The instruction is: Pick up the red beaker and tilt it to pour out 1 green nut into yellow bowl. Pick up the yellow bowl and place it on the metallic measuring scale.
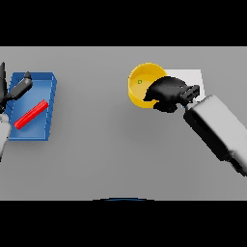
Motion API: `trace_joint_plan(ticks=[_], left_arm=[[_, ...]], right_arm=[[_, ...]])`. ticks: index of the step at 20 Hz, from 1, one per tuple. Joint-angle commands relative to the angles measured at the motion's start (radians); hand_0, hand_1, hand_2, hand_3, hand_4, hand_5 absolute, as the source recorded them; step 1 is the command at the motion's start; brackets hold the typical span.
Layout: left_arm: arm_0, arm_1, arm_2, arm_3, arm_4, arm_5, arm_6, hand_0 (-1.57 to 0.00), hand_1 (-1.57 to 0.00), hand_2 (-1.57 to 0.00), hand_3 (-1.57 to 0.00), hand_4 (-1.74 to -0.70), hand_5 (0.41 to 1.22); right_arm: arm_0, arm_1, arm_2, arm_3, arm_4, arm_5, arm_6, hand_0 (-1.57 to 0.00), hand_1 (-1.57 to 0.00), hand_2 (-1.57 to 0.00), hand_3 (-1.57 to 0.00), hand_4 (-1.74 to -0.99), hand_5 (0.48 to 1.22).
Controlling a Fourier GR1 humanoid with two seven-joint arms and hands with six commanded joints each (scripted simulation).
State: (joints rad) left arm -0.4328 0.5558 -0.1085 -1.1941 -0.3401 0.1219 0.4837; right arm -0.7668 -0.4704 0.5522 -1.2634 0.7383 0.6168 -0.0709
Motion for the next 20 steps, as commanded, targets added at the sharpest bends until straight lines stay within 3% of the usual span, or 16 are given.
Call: trace_joint_plan(ticks=[1,6,8,10,12,20], left_arm=[[0.004,0.003,-0.003,-0.019,-0.005,0.002,0.008,0.0,0.0,0.0,0.0,-0.74,0.704],[0.01,0.001,-0.002,-0.031,-0.003,0.0,0.016,0.0,0.0,0.0,0.0,-0.74,0.708],[0.003,0.0,0.001,-0.026,-0.002,0.001,0.024,0.0,0.0,0.0,0.0,-0.74,0.703],[0.003,0.006,0.008,-0.013,0.005,-0.006,0.008,0.0,0.0,0.0,0.0,-0.73,0.697],[0.008,0.007,0.004,-0.017,-0.001,-0.004,0.014,0.0,0.0,0.0,0.0,-0.73,0.691],[0.003,0.009,0.004,-0.025,-0.007,-0.004,0.026,0.0,0.0,0.0,0.0,-0.72,0.679]], right_arm=[[-0.002,-0.006,-0.006,0.007,0.006,-0.018,0.003,-1.57,-1.57,-1.48,-1.28,-1.741,1.22],[-0.032,-0.072,-0.075,0.108,0.013,-0.102,-0.019,-1.57,-1.57,-1.54,-1.21,-1.741,1.221],[-0.042,-0.087,-0.092,0.17,0.018,-0.142,-0.053,-1.57,-1.57,-1.53,-1.19,-1.741,1.221],[-0.055,-0.082,-0.106,0.234,0.022,-0.167,-0.045,-1.57,-1.57,-1.5,-1.18,-1.741,1.221],[-0.063,-0.081,-0.115,0.314,0.036,-0.214,-0.076,-1.57,-1.57,-1.51,-1.18,-1.741,1.221],[-0.066,-0.061,-0.134,0.499,0.064,-0.303,-0.104,-1.57,-1.57,-1.4,-1.35,-1.741,1.221]])
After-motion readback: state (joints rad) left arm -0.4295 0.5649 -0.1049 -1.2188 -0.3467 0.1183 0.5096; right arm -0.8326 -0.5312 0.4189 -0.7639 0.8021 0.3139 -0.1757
